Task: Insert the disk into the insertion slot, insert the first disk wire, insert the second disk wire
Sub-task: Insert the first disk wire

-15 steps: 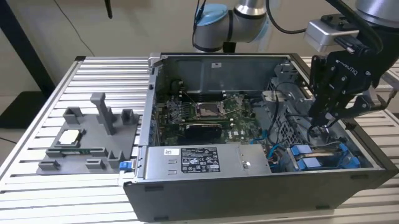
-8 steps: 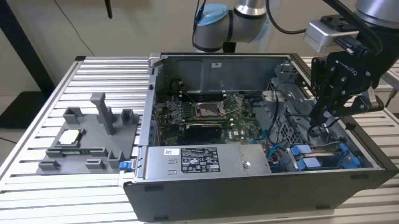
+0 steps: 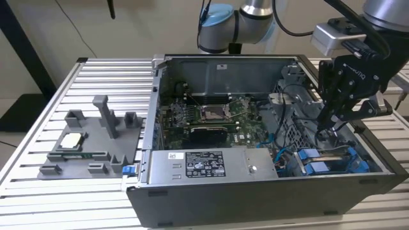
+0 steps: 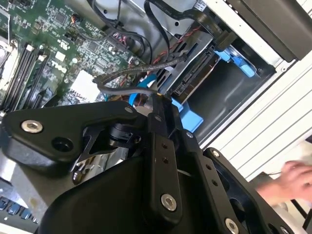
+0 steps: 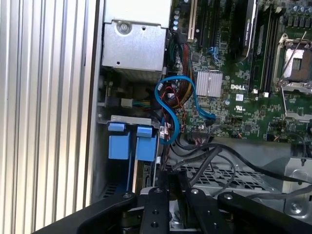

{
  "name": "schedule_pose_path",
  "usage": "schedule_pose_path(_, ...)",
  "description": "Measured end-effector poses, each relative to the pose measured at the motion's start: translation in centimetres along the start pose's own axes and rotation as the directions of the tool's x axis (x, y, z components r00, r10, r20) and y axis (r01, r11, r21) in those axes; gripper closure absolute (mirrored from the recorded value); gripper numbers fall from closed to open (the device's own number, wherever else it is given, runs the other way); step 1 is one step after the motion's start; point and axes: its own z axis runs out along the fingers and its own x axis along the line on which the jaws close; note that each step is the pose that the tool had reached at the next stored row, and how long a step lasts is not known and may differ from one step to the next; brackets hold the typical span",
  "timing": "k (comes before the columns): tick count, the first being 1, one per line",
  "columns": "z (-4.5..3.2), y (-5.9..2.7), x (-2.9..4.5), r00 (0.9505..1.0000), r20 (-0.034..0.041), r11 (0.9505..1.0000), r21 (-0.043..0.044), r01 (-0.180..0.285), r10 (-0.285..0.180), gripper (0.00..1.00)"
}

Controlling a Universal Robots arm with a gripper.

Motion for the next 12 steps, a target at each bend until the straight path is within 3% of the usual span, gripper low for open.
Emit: schedule_pose_path(12, 0.68, -0.12, 0.03, 1.0000, 0.0002, 1.0000, 0.0000, 0.000, 0.000, 0.81)
